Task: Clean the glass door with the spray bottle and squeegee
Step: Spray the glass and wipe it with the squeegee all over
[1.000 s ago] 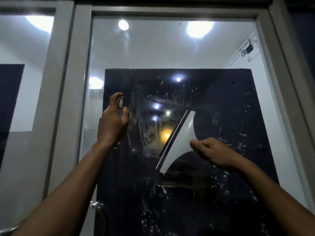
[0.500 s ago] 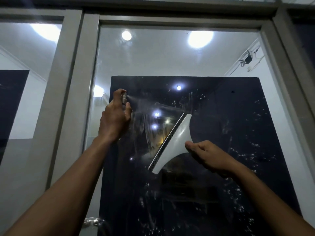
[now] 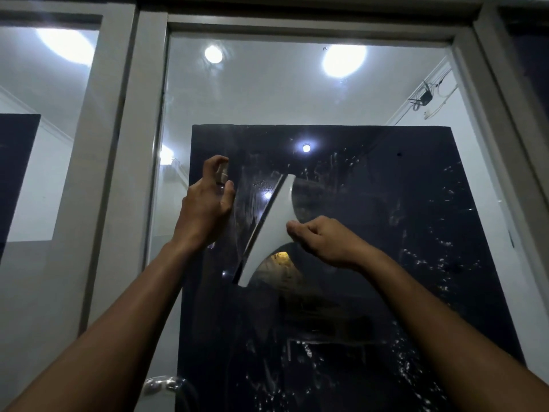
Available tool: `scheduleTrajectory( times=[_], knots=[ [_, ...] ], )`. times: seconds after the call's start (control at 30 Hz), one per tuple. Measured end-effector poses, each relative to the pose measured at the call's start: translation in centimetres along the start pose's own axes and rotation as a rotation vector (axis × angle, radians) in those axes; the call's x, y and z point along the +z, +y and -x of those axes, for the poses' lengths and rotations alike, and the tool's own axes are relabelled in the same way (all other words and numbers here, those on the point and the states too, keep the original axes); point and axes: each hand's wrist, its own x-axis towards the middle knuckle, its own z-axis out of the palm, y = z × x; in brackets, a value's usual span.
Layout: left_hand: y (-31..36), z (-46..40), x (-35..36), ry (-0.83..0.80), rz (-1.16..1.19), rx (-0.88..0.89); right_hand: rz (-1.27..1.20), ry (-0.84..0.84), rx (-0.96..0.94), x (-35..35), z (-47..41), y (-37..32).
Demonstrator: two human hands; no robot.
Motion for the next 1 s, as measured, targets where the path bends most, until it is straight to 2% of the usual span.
scheduleTrajectory(
  times=[0.1, 0.27, 0.5, 0.67, 0.83, 1.0],
  knots=[
    [0.0, 0.2, 0.1, 0.016, -0.028, 0.011, 0.010, 0.040, 0.037, 0.1, -1.3, -1.3],
    [0.1, 0.3, 0.0, 0.039, -0.011, 0.002, -0.212, 0.208, 0.155, -0.1, -1.1, -0.7],
    [0.0, 0.0, -0.6, 0.025, -0.021, 0.025, -0.367, 0.210, 0.195, -1.6, 0.7, 0.9],
    [0.3, 0.1, -0.7, 0.034, 0.003, 0.034, -0.490, 0.352, 0.275, -3.9, 2.9, 2.6],
    [1.8, -0.5, 0.1, 0.063, 0.069, 0.041, -0.507, 0.426, 0.366, -5.1, 5.1, 4.3],
    [3.6, -1.5, 1.6, -0.020, 0.055, 0.058, -0.508, 0.478, 0.408, -5.5, 6.4, 5.8]
  ],
)
